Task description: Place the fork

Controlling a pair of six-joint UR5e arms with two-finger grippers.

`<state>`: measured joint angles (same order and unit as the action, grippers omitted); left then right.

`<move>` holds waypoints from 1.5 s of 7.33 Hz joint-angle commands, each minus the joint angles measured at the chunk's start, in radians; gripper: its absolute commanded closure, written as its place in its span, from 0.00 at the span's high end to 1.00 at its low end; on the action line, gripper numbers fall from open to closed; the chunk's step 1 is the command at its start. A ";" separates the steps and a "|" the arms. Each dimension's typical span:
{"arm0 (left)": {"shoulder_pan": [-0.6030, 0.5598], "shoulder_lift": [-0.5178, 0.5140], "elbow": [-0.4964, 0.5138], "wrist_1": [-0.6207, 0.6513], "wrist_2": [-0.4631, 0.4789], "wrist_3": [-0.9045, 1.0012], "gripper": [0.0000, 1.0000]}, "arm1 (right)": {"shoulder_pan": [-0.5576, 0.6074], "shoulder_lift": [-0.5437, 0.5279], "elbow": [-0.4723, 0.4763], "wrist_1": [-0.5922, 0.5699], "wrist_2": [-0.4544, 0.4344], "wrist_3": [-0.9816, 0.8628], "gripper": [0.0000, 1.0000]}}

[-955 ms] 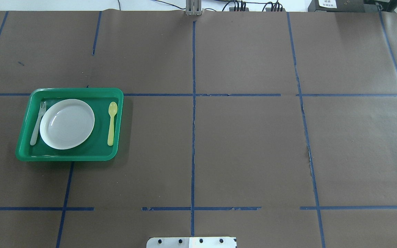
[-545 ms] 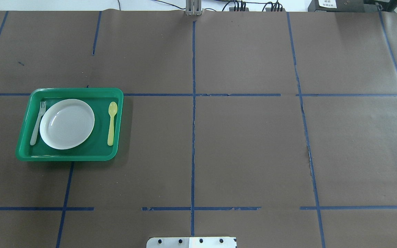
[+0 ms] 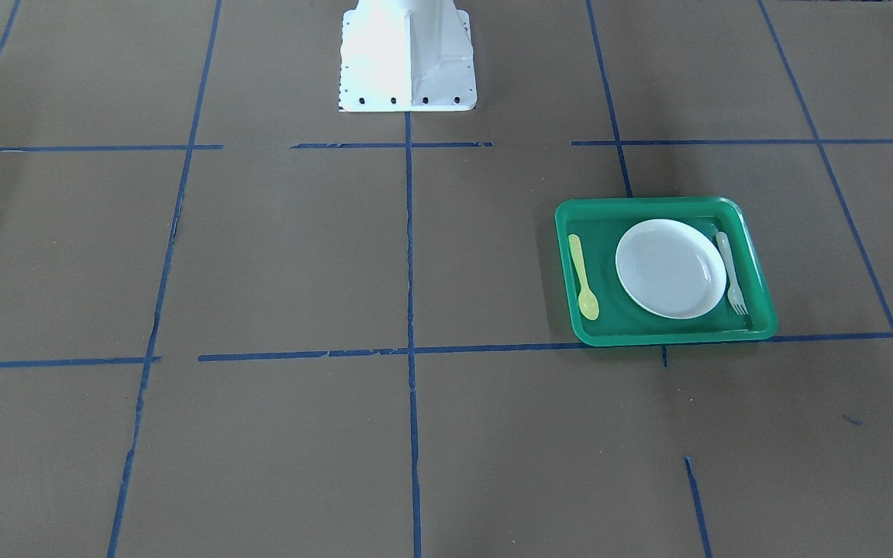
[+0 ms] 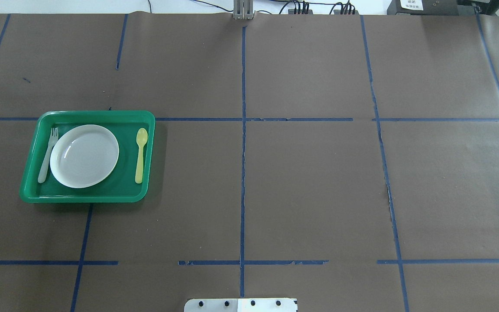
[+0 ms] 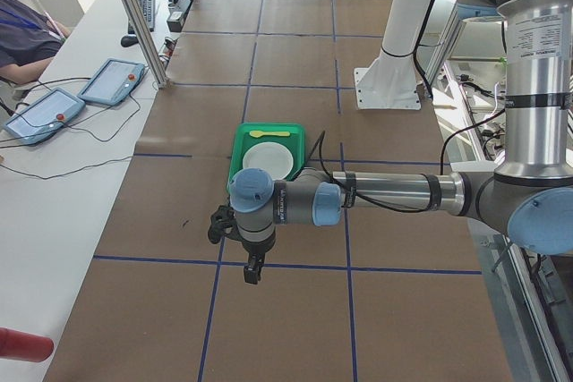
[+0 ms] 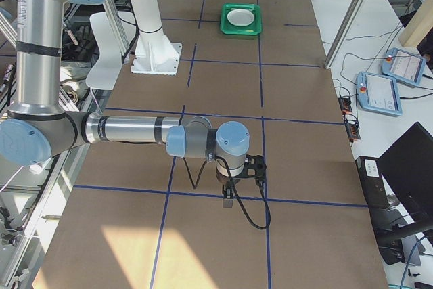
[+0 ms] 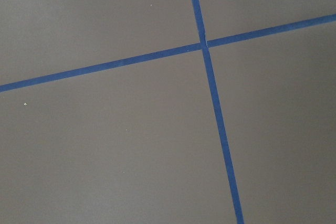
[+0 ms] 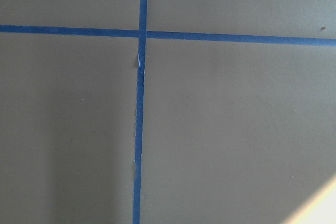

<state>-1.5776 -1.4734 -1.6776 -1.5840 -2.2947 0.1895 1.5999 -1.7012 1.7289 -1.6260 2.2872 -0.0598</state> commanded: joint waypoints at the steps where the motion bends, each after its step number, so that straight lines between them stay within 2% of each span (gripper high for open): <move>1: -0.002 -0.010 0.001 -0.007 -0.005 0.002 1.00 | 0.000 0.000 0.001 0.000 0.000 0.000 1.00; 11: -0.002 -0.019 -0.021 -0.007 0.001 0.001 1.00 | 0.000 0.000 0.000 0.000 0.000 0.000 1.00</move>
